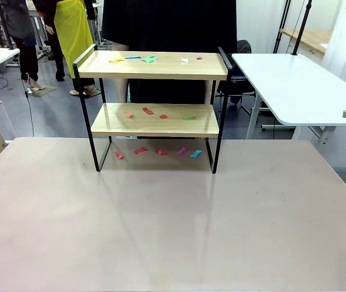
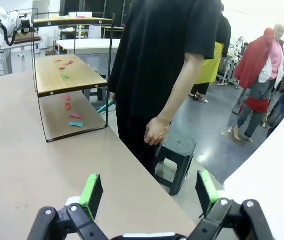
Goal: Clean the shelf.
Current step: Pick up the Duster handed by the human.
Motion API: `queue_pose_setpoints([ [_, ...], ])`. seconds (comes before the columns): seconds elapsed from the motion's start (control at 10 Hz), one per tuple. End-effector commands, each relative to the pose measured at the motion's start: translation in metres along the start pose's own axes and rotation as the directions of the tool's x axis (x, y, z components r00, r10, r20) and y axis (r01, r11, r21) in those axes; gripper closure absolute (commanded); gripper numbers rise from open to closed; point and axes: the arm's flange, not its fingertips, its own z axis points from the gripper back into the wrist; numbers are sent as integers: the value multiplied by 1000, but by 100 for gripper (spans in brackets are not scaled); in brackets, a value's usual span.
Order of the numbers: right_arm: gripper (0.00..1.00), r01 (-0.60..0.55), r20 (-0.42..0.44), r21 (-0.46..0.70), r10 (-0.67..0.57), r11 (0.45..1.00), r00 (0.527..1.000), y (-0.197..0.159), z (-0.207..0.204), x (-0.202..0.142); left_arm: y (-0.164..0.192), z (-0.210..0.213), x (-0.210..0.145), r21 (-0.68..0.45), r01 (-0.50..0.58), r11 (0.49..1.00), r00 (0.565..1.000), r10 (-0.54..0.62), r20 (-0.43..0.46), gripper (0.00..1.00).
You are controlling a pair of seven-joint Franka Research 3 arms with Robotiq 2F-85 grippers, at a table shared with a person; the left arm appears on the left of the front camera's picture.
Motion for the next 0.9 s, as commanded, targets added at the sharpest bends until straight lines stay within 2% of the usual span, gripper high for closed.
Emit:
queue_pose_setpoints([
  [0.0, 0, 14, -9, -11, -14, 1000, 1000, 0, -3, 7, 0, 0, 0, -1, 6, 1000, 1000, -6, 2, 0],
  [0.8, 0, 14, -9, -11, -14, 1000, 1000, 0, -3, 7, 0, 0, 0, -1, 6, 1000, 1000, -6, 2, 0],
])
